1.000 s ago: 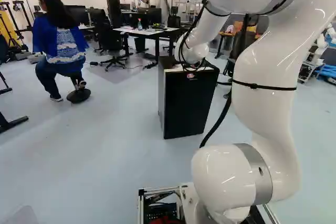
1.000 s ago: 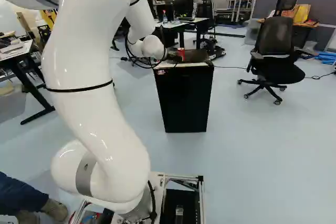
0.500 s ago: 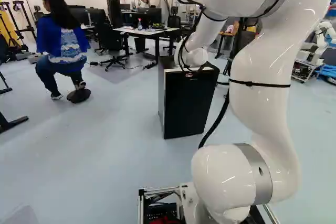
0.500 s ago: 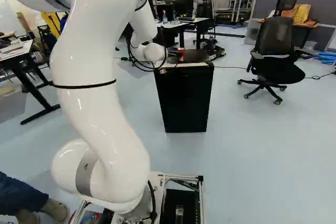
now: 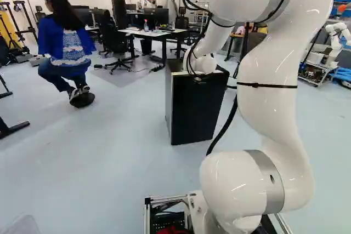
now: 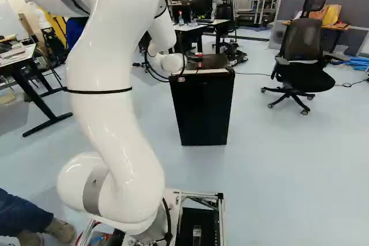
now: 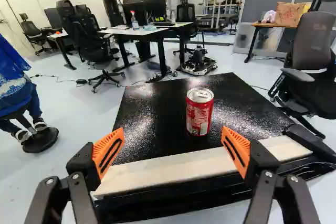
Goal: Grab a drink from the fridge
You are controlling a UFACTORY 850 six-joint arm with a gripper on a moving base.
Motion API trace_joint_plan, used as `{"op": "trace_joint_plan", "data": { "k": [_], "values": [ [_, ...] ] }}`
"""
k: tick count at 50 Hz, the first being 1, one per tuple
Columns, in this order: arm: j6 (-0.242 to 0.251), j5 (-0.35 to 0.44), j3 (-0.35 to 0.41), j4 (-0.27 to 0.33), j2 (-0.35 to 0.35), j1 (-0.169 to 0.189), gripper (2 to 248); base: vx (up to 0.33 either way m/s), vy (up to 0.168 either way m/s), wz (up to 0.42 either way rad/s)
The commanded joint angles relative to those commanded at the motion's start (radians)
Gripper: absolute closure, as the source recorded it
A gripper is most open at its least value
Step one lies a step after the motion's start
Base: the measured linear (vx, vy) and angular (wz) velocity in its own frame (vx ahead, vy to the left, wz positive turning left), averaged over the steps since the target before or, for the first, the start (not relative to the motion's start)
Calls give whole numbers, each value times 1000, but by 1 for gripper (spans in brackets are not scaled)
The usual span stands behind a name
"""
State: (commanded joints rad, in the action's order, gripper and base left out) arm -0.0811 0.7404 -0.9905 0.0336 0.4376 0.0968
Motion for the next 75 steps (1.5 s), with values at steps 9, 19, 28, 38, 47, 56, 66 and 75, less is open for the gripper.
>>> {"op": "trace_joint_plan", "data": {
  "k": [9,19,28,38,47,56,66,75],
  "values": [
    [0,8,-17,-11,31,5,3,0,0,0],
    [0,36,-42,-14,69,11,3,0,0,0],
    [0,84,-68,-14,105,14,3,0,0,0],
    [0,124,-99,-14,148,18,3,0,0,0],
    [0,151,-127,-14,184,22,3,0,0,0],
    [0,180,-157,-14,211,28,3,0,0,0],
    [0,189,-186,-14,233,37,3,0,0,0],
    [0,189,-205,-14,246,44,3,0,0,0]
  ]
}}
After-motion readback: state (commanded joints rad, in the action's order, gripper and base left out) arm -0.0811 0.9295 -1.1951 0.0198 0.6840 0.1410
